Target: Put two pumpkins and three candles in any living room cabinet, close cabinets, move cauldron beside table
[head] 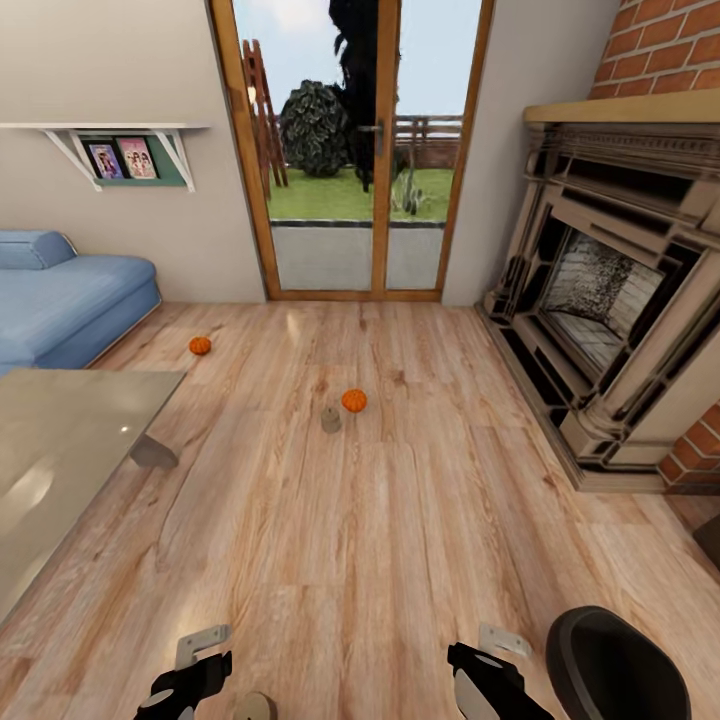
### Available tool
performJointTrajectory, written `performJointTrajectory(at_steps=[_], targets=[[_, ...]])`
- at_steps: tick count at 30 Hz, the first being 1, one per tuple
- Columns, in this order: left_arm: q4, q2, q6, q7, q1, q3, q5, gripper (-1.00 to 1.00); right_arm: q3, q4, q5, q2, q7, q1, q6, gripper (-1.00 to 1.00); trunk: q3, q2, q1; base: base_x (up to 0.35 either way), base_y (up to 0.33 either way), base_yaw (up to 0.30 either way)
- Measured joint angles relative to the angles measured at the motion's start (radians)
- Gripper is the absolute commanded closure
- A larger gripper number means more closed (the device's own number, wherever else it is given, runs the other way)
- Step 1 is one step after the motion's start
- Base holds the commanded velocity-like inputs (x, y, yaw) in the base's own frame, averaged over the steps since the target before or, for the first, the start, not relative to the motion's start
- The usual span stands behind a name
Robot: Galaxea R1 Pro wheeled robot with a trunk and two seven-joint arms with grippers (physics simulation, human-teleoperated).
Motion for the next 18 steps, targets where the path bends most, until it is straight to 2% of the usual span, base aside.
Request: performJointTrajectory(at_steps=[6, 13, 18], targets=[[-0.007, -0.001, 0.0, 0.0, 0.0, 0.001, 0.001, -1.0, 0.0, 0.0, 0.0, 0.0, 0.0, 0.0, 0.0, -1.0, 0.0, 0.0, 0.0, 0.001, 0.001, 0.0], [-0.015, -0.001, 0.003, 0.001, 0.0, 0.001, 0.002, -1.0, -0.001, -0.001, 0.001, 0.0, 0.006, 0.0, -0.003, -1.0, -0.022, -0.049, 0.027, 0.0, 0.0, 0.0], [-0.015, -0.003, 0.008, 0.0, 0.0, 0.0, 0.003, -1.0, 0.0, -0.002, 0.004, -0.001, 0.097, 0.0, -0.04, -1.0, -0.038, -0.084, 0.046, 0.0, 0.0, 0.0]])
